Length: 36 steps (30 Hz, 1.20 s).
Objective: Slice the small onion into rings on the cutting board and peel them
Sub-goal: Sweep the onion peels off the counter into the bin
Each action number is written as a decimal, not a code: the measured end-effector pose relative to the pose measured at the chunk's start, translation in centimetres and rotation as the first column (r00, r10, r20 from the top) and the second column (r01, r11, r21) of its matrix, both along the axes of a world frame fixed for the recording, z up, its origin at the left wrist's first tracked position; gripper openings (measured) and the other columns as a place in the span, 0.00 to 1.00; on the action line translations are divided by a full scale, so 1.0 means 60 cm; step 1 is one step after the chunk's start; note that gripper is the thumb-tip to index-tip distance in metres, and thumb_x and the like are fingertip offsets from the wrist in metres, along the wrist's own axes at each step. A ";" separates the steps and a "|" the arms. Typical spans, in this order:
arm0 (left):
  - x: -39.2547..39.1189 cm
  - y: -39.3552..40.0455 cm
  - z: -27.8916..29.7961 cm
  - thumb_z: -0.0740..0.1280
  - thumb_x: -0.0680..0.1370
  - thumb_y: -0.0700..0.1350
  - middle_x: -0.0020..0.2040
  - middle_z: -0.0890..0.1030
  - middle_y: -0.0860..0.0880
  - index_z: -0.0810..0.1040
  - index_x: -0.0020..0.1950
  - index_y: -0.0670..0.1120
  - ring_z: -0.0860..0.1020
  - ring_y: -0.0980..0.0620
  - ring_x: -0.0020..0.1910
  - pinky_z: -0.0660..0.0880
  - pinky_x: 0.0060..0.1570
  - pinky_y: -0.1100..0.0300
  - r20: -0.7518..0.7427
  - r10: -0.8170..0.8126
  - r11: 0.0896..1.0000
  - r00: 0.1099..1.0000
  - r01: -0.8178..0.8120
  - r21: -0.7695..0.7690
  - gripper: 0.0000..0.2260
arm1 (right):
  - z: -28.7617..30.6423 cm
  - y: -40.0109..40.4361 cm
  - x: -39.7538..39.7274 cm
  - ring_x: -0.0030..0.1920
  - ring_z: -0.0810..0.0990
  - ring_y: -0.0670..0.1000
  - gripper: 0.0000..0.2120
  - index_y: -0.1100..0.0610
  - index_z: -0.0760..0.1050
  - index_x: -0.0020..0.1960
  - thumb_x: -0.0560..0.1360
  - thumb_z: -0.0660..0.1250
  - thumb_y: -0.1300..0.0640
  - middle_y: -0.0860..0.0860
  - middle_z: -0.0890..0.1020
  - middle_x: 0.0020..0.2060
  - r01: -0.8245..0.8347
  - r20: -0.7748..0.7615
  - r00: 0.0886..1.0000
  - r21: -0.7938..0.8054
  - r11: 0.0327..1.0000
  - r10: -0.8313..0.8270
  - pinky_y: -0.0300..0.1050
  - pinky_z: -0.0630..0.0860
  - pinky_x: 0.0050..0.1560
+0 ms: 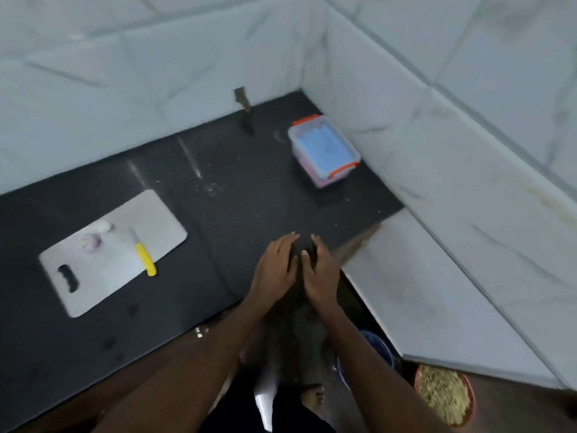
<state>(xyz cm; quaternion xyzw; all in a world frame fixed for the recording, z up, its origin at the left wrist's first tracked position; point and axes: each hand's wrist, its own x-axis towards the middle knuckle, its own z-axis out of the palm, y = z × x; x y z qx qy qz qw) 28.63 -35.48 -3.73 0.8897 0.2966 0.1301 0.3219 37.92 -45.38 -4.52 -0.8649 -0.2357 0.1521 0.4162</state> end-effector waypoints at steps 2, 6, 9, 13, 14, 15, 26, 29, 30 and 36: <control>-0.041 0.056 0.017 0.65 0.85 0.44 0.79 0.74 0.48 0.70 0.81 0.46 0.73 0.50 0.77 0.69 0.79 0.54 0.039 0.049 0.998 0.998 -0.050 0.041 0.24 | 0.002 0.056 -0.015 0.70 0.77 0.54 0.21 0.52 0.75 0.73 0.82 0.64 0.48 0.52 0.80 0.69 0.049 0.072 0.996 -0.070 0.996 -0.044 0.60 0.70 0.72; -0.141 0.165 0.033 0.68 0.82 0.45 0.79 0.74 0.45 0.70 0.82 0.45 0.72 0.46 0.77 0.70 0.78 0.50 0.031 0.204 0.974 0.978 -0.206 0.096 0.27 | 0.021 0.136 -0.077 0.71 0.71 0.64 0.21 0.52 0.77 0.69 0.77 0.70 0.50 0.59 0.75 0.72 0.170 0.199 0.974 -0.311 0.935 -0.111 0.64 0.68 0.71; -0.233 0.235 0.025 0.69 0.82 0.44 0.78 0.75 0.45 0.71 0.80 0.46 0.73 0.45 0.76 0.71 0.78 0.48 0.031 0.354 0.932 0.935 -0.355 0.076 0.26 | 0.037 0.204 -0.143 0.67 0.72 0.62 0.22 0.50 0.76 0.67 0.75 0.72 0.50 0.56 0.72 0.71 -0.018 0.277 0.955 -0.291 0.957 0.102 0.59 0.73 0.66; -0.358 0.305 0.019 0.70 0.81 0.41 0.74 0.77 0.49 0.74 0.77 0.48 0.75 0.47 0.73 0.74 0.72 0.48 0.048 0.517 0.852 0.855 -0.519 0.071 0.24 | 0.043 0.319 -0.233 0.62 0.75 0.54 0.18 0.50 0.77 0.66 0.77 0.70 0.50 0.51 0.75 0.63 -0.382 0.230 0.876 -0.205 0.901 0.424 0.51 0.75 0.64; -0.389 0.319 0.016 0.71 0.80 0.41 0.74 0.77 0.49 0.73 0.77 0.48 0.75 0.46 0.73 0.74 0.72 0.49 0.046 0.571 0.816 0.820 -0.573 0.075 0.24 | 0.041 0.347 -0.256 0.62 0.75 0.54 0.18 0.51 0.77 0.67 0.78 0.70 0.50 0.51 0.75 0.62 -0.449 0.198 0.855 -0.179 0.875 0.479 0.50 0.75 0.64; -0.419 0.333 0.013 0.71 0.80 0.42 0.74 0.76 0.49 0.73 0.77 0.47 0.74 0.46 0.73 0.74 0.72 0.48 0.041 0.626 0.775 0.779 -0.627 0.077 0.25 | 0.040 0.374 -0.278 0.63 0.75 0.53 0.18 0.52 0.77 0.67 0.78 0.70 0.51 0.51 0.76 0.61 -0.507 0.154 0.835 -0.159 0.847 0.529 0.49 0.75 0.64; -0.554 0.413 -0.048 0.78 0.75 0.61 0.78 0.70 0.43 0.66 0.79 0.43 0.69 0.42 0.77 0.69 0.78 0.46 -0.183 0.726 0.681 0.663 -0.730 0.053 0.41 | 0.003 0.501 -0.396 0.55 0.79 0.55 0.13 0.57 0.77 0.59 0.79 0.69 0.51 0.53 0.77 0.55 -0.611 0.147 0.710 -0.356 0.707 0.688 0.49 0.79 0.50; -0.556 0.428 -0.045 0.80 0.73 0.59 0.77 0.72 0.45 0.67 0.79 0.44 0.70 0.43 0.77 0.69 0.77 0.46 -0.150 0.704 0.707 0.694 -0.706 0.048 0.41 | 0.003 0.509 -0.365 0.52 0.80 0.53 0.10 0.57 0.80 0.58 0.77 0.70 0.56 0.53 0.79 0.52 -0.565 0.141 0.766 -0.318 0.762 0.627 0.46 0.78 0.48; -0.557 0.435 -0.045 0.80 0.72 0.60 0.77 0.73 0.45 0.68 0.78 0.44 0.70 0.43 0.76 0.68 0.77 0.47 -0.144 0.694 0.717 0.706 -0.696 0.045 0.41 | 0.002 0.512 -0.345 0.50 0.80 0.53 0.10 0.57 0.81 0.56 0.76 0.70 0.57 0.53 0.80 0.50 -0.528 0.136 0.804 -0.284 0.800 0.579 0.45 0.77 0.48; -0.556 0.444 -0.027 0.83 0.71 0.58 0.78 0.73 0.47 0.68 0.80 0.45 0.69 0.44 0.77 0.66 0.77 0.50 -0.154 0.689 0.717 0.708 -0.697 0.003 0.43 | -0.015 0.522 -0.199 0.46 0.81 0.57 0.05 0.59 0.82 0.50 0.74 0.72 0.61 0.56 0.80 0.45 -0.259 0.120 0.951 -0.193 0.947 0.285 0.46 0.76 0.49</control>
